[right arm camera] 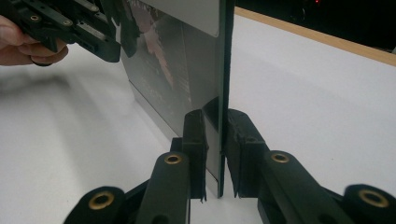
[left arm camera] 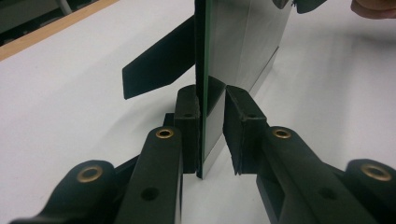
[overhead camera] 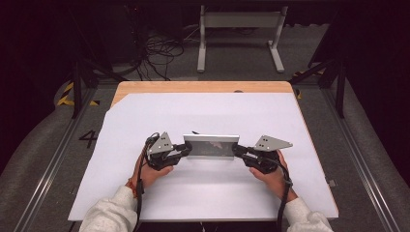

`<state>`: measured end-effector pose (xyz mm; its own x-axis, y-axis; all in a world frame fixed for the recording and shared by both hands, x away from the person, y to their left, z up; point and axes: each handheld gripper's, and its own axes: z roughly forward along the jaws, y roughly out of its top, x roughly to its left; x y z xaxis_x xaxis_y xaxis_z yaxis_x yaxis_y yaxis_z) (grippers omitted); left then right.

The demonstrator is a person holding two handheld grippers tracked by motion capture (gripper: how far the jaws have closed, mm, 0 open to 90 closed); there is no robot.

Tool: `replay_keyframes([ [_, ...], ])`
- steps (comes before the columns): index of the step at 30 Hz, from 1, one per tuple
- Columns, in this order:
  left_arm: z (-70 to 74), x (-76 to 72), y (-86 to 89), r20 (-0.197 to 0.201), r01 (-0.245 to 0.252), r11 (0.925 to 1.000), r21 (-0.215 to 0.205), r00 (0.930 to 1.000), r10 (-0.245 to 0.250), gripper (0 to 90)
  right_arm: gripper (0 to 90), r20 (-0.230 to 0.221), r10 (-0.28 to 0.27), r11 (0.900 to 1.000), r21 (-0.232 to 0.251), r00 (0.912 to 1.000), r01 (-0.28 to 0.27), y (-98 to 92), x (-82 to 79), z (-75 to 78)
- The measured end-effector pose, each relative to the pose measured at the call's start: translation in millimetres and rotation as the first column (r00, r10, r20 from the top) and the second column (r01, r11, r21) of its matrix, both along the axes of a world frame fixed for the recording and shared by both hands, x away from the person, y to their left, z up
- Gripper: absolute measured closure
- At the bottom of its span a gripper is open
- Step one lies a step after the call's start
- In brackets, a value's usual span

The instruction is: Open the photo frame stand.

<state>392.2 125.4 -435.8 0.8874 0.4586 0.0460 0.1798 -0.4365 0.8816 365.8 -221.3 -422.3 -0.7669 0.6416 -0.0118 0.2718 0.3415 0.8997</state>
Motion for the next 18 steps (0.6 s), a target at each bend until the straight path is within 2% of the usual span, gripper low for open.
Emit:
replay_keyframes([
  [14, -0.5, 0.8, -1.3, 0.003, -0.009, 0.9999, 0.007, 1.0, 0.009, 75.6, 77.3, -0.001, -0.007, 1.0, -0.015, 1.0, 0.007, 3.4, 2.1, -1.9],
  [18, -1.1, 1.7, -1.3, -0.005, -0.014, 0.9999, -0.003, 0.9999, 0.014, 75.5, 77.2, -0.001, -0.009, 1.0, -0.018, 1.0, 0.009, 4.4, 2.8, -1.9],
])
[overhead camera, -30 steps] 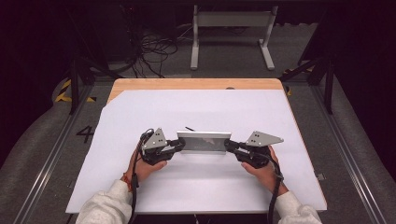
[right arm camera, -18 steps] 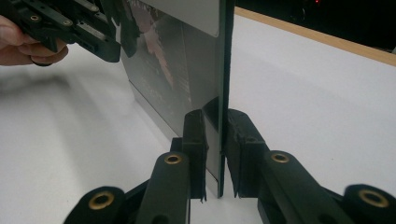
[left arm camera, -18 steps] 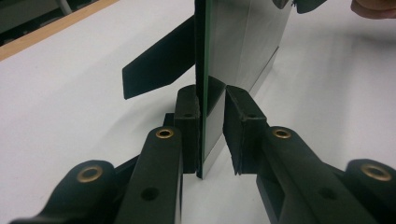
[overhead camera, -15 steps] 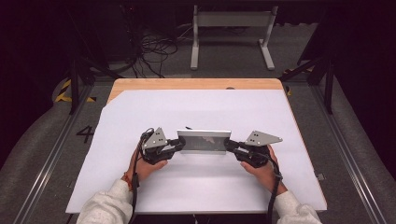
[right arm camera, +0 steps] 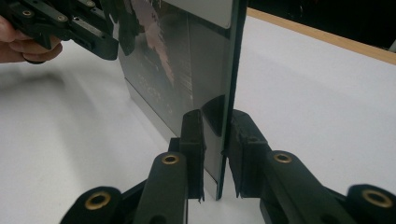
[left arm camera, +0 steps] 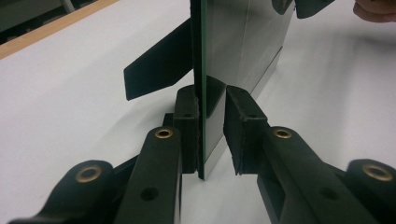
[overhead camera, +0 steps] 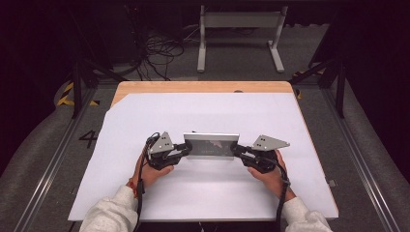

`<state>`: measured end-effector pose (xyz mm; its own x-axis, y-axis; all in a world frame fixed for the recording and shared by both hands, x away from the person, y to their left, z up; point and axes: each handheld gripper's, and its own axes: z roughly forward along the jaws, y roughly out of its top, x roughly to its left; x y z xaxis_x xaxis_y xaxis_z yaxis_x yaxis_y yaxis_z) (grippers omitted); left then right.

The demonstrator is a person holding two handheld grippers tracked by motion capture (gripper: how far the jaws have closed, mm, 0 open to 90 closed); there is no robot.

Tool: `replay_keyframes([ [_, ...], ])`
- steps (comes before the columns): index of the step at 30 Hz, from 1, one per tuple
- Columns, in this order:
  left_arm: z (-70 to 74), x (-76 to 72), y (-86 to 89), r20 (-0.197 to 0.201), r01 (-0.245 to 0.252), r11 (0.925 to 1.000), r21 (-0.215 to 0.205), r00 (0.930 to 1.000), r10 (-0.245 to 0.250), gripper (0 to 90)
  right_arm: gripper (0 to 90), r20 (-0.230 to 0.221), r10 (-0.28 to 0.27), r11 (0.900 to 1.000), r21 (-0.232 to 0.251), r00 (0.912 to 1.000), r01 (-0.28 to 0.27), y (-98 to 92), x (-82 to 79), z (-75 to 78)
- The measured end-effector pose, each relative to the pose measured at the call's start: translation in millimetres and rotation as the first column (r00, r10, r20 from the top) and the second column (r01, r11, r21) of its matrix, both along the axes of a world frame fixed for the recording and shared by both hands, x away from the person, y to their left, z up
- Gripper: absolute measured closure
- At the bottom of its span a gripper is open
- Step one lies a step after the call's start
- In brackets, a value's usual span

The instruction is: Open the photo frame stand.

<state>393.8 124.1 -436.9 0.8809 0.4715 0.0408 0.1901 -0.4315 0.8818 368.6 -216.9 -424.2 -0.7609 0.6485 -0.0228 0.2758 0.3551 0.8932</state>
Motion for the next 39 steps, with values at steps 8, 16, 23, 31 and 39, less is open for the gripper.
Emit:
replay_keyframes([
  [8, -1.1, 2.2, -1.0, -0.003, -0.01, 0.9999, -0.002, 0.9999, 0.01, 75.0, 77.1, -0.004, -0.015, 1.0, 0.011, 0.9999, 0.015, 0.5, 2.5, -0.6],
  [16, -0.8, 2.2, -1.9, 0.0, -0.015, 0.9999, 0.002, 0.9999, 0.015, 75.2, 76.4, -0.005, -0.031, 0.999, 0.015, 0.9995, 0.031, 1.7, 5.5, -0.8],
  [23, -1.3, 3.1, -1.7, -0.005, -0.017, 0.9998, -0.003, 0.9998, 0.017, 75.5, 75.6, -0.016, -0.043, 0.999, 0.022, 0.9989, 0.043, 2.7, 8.9, -0.4],
  [31, -2.5, 5.4, -3.0, 0.0, -0.032, 0.9995, 0.0, 0.9995, 0.032, 74.7, 75.1, -0.024, -0.059, 0.997, 0.043, 0.998, 0.06, 3.0, 12.0, -2.3],
  [39, -2.6, 6.1, -5.0, 0.016, -0.042, 0.999, 0.018, 0.999, 0.041, 73.6, 74.8, -0.026, -0.073, 0.996, 0.053, 0.997, 0.075, 3.8, 13.5, -3.6],
])
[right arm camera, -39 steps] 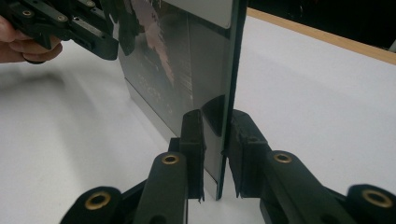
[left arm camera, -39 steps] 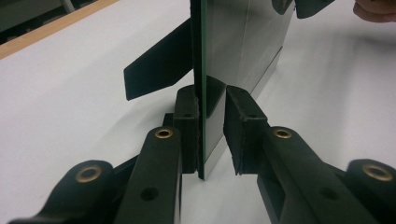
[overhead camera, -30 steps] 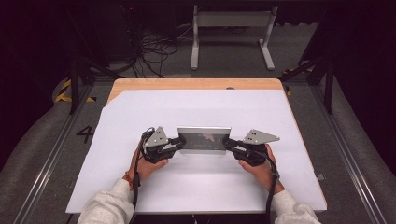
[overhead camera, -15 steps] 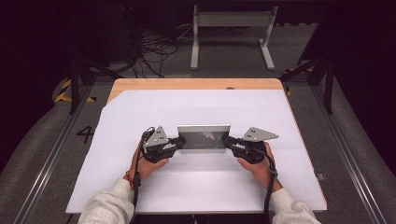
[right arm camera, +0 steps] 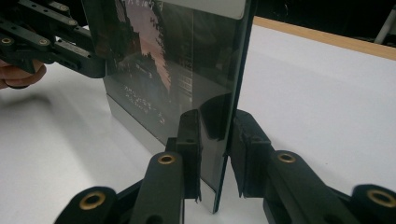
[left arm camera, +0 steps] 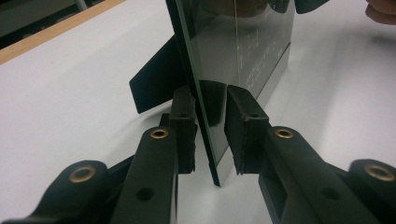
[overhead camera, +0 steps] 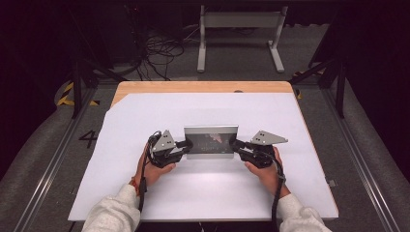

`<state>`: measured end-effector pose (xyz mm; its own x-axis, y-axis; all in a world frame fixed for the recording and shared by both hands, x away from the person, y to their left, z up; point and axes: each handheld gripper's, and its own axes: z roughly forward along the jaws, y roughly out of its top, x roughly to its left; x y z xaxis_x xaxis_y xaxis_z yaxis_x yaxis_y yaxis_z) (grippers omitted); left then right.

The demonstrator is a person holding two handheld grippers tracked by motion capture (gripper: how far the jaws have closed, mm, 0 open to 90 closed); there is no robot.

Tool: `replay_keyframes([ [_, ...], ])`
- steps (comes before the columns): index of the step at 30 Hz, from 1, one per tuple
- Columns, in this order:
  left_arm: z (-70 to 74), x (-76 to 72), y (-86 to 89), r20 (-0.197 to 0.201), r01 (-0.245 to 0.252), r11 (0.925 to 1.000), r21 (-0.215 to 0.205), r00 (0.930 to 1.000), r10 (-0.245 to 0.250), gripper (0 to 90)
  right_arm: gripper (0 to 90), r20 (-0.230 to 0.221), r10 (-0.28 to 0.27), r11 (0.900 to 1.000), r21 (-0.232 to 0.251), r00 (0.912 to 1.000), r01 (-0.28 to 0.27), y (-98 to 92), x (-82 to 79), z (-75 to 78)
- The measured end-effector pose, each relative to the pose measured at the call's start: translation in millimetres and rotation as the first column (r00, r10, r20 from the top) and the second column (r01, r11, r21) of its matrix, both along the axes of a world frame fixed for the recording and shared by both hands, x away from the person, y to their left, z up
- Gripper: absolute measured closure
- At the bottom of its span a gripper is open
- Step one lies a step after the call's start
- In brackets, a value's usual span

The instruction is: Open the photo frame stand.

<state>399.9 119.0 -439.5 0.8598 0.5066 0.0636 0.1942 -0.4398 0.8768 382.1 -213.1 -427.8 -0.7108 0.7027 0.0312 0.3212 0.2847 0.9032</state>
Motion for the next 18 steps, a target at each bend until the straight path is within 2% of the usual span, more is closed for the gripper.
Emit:
replay_keyframes([
  [7, -0.8, 0.6, -0.4, 0.0, -0.002, 1.0, 0.002, 1.0, 0.002, 73.3, 74.8, -0.003, -0.004, 1.0, 0.004, 1.0, 0.004, 0.0, 0.7, -0.7],
  [12, -1.0, 0.7, -2.0, 0.014, -0.011, 0.9998, 0.016, 0.9998, 0.011, 71.9, 74.4, -0.004, -0.01, 1.0, 0.006, 0.9999, 0.01, 0.3, 1.6, -1.4],
  [16, -3.8, 2.5, -4.3, 0.002, -0.021, 0.9995, 0.023, 0.9998, 0.021, 70.5, 72.9, -0.015, -0.032, 0.999, -0.014, 0.9994, 0.032, 4.0, 2.7, -4.7],
  [18, -3.8, 2.7, -5.0, 0.008, -0.024, 0.9992, 0.031, 0.9997, 0.024, 69.8, 73.1, -0.018, -0.033, 0.999, -0.019, 0.9993, 0.033, 4.0, 3.3, -5.4],
])
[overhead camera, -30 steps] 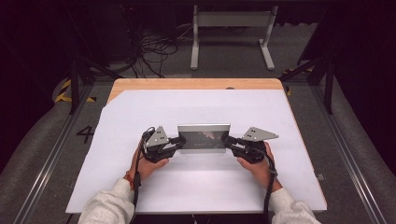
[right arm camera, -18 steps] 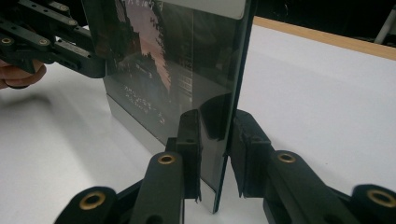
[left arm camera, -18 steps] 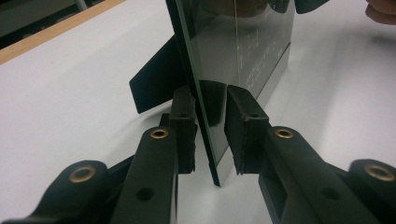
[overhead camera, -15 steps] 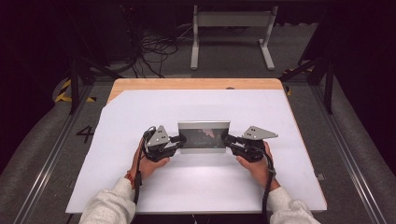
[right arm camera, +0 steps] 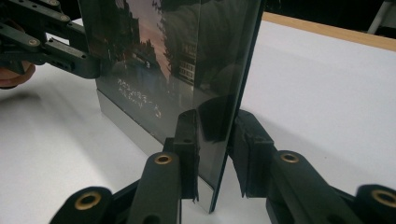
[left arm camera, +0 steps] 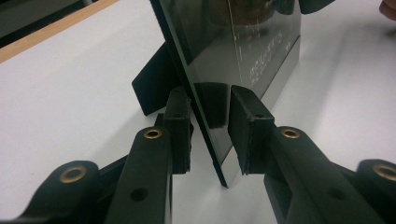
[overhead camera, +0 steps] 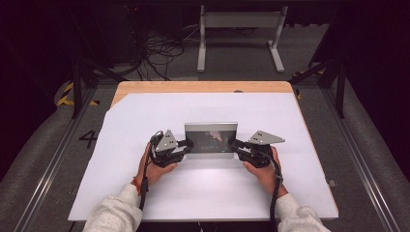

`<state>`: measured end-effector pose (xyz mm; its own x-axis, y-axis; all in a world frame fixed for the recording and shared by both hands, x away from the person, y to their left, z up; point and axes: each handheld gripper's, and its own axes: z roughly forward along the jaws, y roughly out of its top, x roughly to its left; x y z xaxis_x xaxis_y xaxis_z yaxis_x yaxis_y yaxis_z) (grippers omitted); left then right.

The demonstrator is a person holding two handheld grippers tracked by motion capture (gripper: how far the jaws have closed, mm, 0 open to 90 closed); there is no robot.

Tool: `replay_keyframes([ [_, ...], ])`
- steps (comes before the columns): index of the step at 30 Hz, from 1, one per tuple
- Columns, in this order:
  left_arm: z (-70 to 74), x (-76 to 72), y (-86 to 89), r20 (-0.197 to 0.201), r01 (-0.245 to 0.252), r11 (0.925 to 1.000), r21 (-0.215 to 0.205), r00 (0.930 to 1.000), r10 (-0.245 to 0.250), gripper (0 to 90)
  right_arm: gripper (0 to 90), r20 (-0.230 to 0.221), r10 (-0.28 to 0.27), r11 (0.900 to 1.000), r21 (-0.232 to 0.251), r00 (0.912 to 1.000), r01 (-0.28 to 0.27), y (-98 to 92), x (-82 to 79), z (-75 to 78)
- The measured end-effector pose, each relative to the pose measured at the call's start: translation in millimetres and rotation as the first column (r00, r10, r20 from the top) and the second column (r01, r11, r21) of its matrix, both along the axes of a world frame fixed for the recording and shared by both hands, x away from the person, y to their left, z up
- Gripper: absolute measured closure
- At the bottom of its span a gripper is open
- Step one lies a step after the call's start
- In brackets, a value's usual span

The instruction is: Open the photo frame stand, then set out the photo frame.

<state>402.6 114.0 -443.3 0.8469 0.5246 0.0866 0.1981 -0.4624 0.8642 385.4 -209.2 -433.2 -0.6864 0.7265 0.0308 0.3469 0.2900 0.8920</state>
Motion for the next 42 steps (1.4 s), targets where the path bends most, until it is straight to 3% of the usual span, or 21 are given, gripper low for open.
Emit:
replay_keyframes([
  [9, -1.9, 0.3, -1.4, -0.008, -0.007, 0.9998, 0.019, 0.9999, 0.007, 66.8, 71.6, -0.014, 0.002, 1.0, -0.014, 0.9999, -0.002, 1.9, 0.3, -3.2],
  [15, -2.4, -1.1, -0.9, -0.009, -0.008, 0.9996, 0.027, 0.9999, 0.008, 66.4, 70.4, -0.032, 0.007, 0.998, -0.058, 0.9995, -0.009, 4.2, -0.3, -7.8],
  [20, 0.8, -3.4, 1.6, 0.001, -0.01, 0.9997, 0.023, 1.0, 0.01, 65.4, 68.0, -0.035, 0.013, 0.998, -0.065, 0.9993, -0.015, 4.5, -0.7, -6.2],
  [42, 9.4, -12.3, 2.4, 0.047, -0.023, 0.9977, 0.063, 0.9987, 0.02, 63.8, 67.0, -0.004, 0.01, 0.994, -0.11, 0.9999, -0.01, 3.5, -6.5, 4.1],
])
